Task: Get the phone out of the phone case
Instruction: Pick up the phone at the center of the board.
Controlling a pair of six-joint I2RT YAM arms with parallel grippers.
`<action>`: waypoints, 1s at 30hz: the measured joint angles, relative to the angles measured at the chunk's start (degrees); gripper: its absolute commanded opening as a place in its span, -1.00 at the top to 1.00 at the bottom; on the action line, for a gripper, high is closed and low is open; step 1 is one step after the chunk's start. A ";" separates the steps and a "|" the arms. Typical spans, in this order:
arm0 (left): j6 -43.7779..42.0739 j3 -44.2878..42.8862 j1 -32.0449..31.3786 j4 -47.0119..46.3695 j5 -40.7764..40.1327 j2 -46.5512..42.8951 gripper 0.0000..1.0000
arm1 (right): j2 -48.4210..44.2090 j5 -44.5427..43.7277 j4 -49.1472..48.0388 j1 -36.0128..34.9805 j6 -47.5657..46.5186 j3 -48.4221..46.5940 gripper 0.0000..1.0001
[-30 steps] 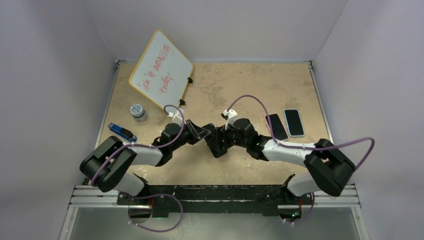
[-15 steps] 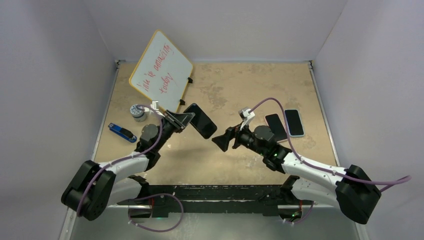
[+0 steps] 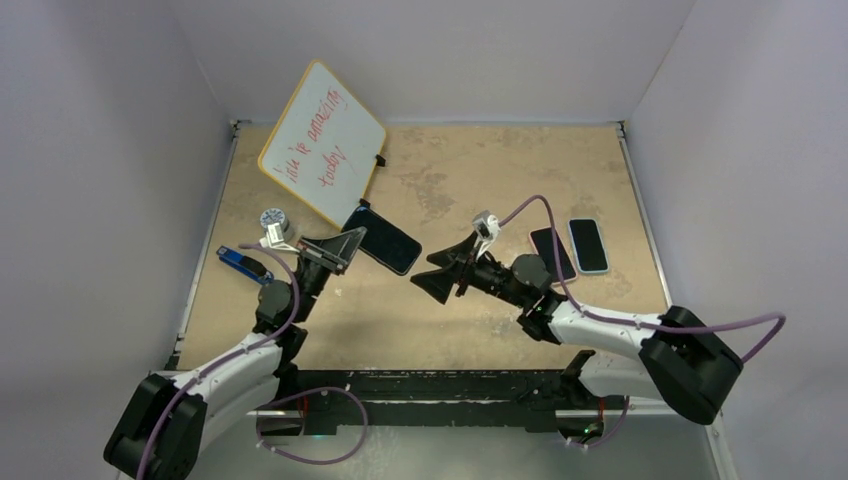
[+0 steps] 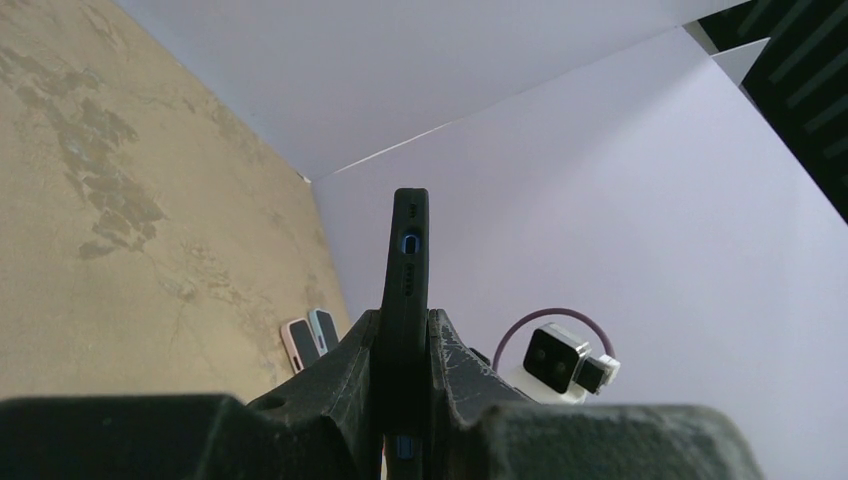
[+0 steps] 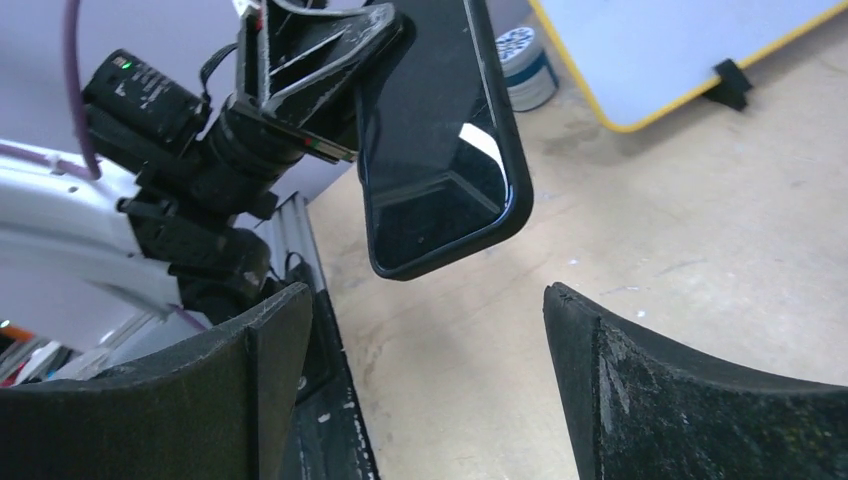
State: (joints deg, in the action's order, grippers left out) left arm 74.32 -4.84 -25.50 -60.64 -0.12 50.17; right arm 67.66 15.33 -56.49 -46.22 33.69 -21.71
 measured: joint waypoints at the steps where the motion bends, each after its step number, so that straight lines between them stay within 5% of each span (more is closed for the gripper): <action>1: 0.39 0.20 0.00 0.11 -0.02 -0.52 1.00 | 1.01 1.14 -1.88 0.00 0.24 0.15 -0.59; 9: 3.63 0.28 0.00 -0.98 0.04 -1.42 1.00 | 7.56 6.73 -16.39 -0.35 1.77 0.68 -0.40; 22: 6.16 0.37 0.00 -3.56 2.19 -0.98 1.00 | 13.66 9.57 -25.31 -1.51 2.36 -0.68 -0.15; 30: 6.67 0.37 0.02 -5.40 3.13 -0.68 1.00 | 16.28 10.03 -28.61 -1.53 2.49 -1.16 0.44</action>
State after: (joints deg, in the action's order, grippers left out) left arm 80.99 -4.47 -25.47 -66.04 3.01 49.50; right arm 83.94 25.36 -85.10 -47.75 36.18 -22.87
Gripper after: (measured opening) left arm 0.160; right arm 0.370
